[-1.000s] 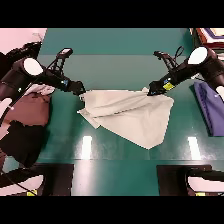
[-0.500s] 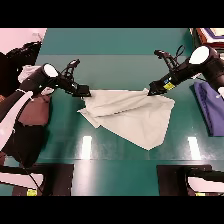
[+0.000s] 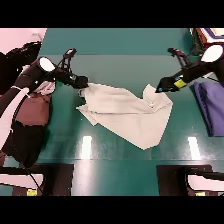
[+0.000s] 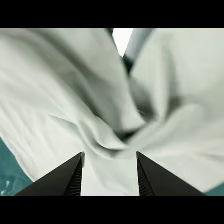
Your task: Fold the shirts.
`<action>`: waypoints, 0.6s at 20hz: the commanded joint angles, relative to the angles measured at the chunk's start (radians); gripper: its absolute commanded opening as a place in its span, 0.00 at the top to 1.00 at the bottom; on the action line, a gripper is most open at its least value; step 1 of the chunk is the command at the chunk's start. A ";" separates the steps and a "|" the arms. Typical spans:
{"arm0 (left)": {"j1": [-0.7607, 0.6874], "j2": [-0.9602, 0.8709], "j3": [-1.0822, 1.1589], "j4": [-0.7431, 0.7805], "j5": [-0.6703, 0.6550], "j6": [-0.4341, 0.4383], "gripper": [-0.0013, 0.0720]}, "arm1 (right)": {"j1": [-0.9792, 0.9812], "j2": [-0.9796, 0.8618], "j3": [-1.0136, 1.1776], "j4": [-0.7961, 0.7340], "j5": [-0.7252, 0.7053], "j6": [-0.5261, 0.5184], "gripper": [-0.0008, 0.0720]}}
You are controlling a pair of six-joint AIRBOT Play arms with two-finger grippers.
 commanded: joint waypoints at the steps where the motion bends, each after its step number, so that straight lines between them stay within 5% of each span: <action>1: 0.000 0.010 0.027 0.031 -0.017 0.007 0.94 | -0.146 0.010 -0.059 0.003 0.031 0.000 0.45; 2: 0.000 0.010 0.028 0.034 -0.017 0.007 0.94 | -0.191 0.014 -0.110 0.006 0.023 0.000 0.44; 4: 0.000 0.010 0.027 0.034 -0.016 0.006 0.94 | -0.289 0.013 -0.231 0.019 -0.035 0.000 0.09; 8: 0.000 0.010 0.027 0.033 -0.005 0.006 0.95 | -0.430 -0.014 -0.399 0.251 -0.191 -0.111 0.16; 12: 0.000 0.010 0.027 0.033 -0.005 0.005 0.94 | -0.405 -0.124 -0.359 0.288 -0.209 -0.132 0.17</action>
